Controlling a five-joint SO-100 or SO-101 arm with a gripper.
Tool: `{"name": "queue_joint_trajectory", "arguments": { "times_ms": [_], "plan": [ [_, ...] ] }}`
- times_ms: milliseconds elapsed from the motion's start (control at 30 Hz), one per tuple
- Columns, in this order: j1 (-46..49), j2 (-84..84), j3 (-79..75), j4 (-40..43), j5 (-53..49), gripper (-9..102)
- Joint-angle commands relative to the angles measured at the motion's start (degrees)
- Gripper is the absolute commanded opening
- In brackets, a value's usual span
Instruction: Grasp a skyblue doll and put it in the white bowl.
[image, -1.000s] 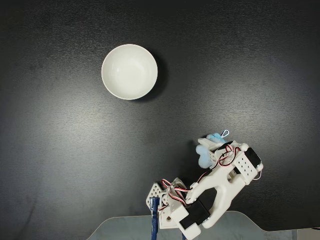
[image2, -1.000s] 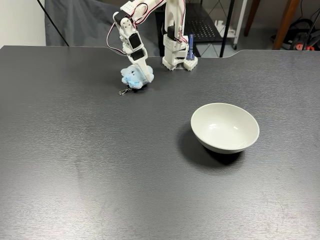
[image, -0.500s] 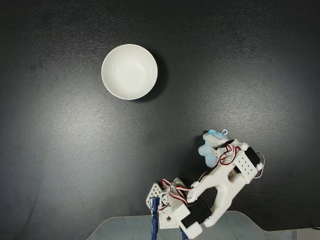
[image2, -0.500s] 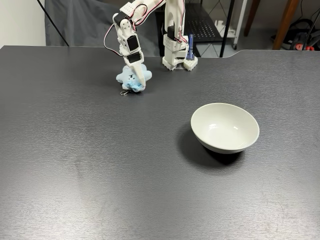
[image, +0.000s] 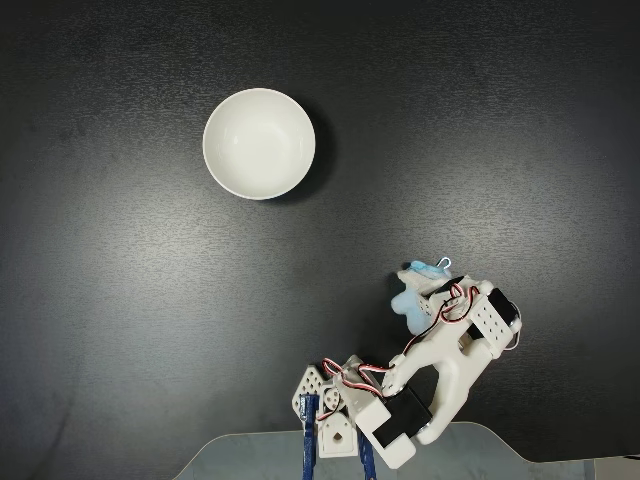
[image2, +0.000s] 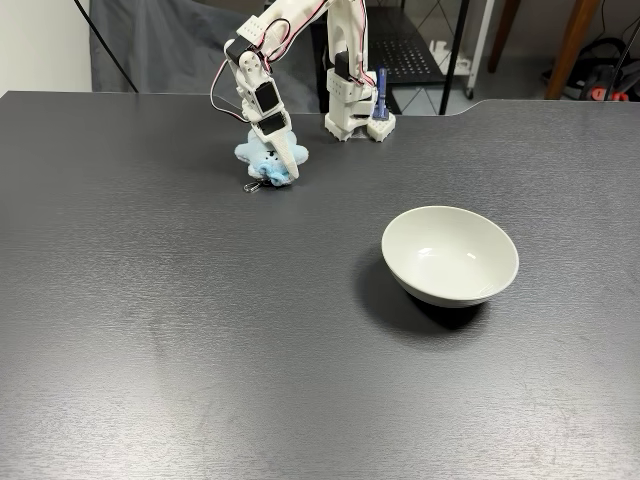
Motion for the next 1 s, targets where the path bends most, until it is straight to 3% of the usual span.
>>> {"name": "queue_joint_trajectory", "arguments": {
  "times_ms": [0,233,633,967],
  "plan": [
    [1.0,1.0,-1.3,-0.4,0.8,36],
    [4.0,1.1,-1.3,-10.0,0.8,-3],
    [6.0,7.3,-5.4,-15.6,2.4,-1],
    [6.3,21.4,-18.9,-12.4,32.6,-1]
  ]
}}
